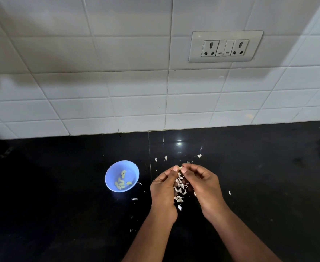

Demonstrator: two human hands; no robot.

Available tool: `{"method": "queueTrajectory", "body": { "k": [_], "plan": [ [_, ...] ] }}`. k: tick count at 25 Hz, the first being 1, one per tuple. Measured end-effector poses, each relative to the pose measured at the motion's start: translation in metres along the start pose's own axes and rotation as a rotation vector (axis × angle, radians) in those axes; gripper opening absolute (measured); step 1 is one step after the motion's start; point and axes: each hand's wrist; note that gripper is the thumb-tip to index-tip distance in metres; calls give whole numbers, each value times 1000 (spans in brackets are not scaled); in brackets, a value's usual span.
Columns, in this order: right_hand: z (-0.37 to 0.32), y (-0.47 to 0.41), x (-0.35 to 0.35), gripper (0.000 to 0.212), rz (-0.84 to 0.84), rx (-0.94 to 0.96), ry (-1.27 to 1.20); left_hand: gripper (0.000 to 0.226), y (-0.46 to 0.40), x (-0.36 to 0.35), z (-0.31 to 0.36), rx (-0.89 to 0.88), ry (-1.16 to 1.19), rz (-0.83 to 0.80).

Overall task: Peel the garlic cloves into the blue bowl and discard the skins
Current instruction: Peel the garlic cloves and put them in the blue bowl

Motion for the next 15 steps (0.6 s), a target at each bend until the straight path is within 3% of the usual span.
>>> {"method": "queueTrajectory", "body": {
  "k": [3, 7, 15],
  "plan": [
    [4, -4, -6, 7, 19, 36, 92, 9, -3, 6, -2, 75, -8, -5],
    [7, -5, -17, 6, -84, -86, -99, 18, -8, 16, -4, 258, 96, -74],
    [9, -20, -60, 5, -171, -44, 201, 37, -18, 61, -4, 226, 114, 327]
  ]
}}
Point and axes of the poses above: each hand's wrist, its own y-axis away from the middle knuckle, its own x-axis out of the back of the hand, z = x × y, and after that the axes turned 14 degrees about -x, right-handed
